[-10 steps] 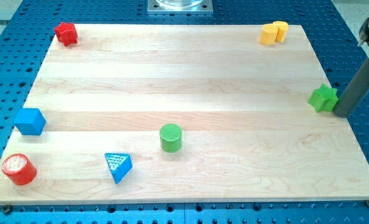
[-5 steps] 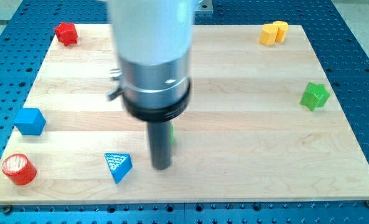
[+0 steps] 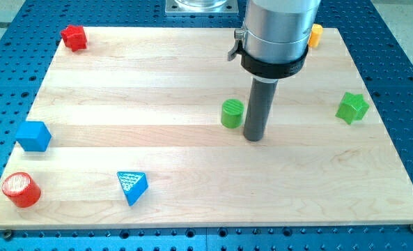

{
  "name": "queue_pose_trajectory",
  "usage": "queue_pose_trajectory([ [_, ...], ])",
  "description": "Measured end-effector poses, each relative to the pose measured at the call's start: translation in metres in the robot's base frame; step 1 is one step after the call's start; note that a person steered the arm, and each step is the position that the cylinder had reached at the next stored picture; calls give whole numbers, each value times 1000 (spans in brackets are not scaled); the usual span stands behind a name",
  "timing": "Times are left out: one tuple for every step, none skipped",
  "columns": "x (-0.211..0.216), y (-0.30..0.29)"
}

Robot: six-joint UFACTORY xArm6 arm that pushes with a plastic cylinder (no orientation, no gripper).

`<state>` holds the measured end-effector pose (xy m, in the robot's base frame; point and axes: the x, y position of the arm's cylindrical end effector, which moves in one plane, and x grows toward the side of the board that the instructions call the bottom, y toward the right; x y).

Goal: Place the green circle closer to the green star

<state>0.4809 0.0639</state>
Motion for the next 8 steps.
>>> queue_pose_trajectory([
  [-20,-52],
  [-31,-61],
  [-51,15],
  [-63,19],
  [-85,39],
  [-99,83],
  [-128,99],
  [-97,107],
])
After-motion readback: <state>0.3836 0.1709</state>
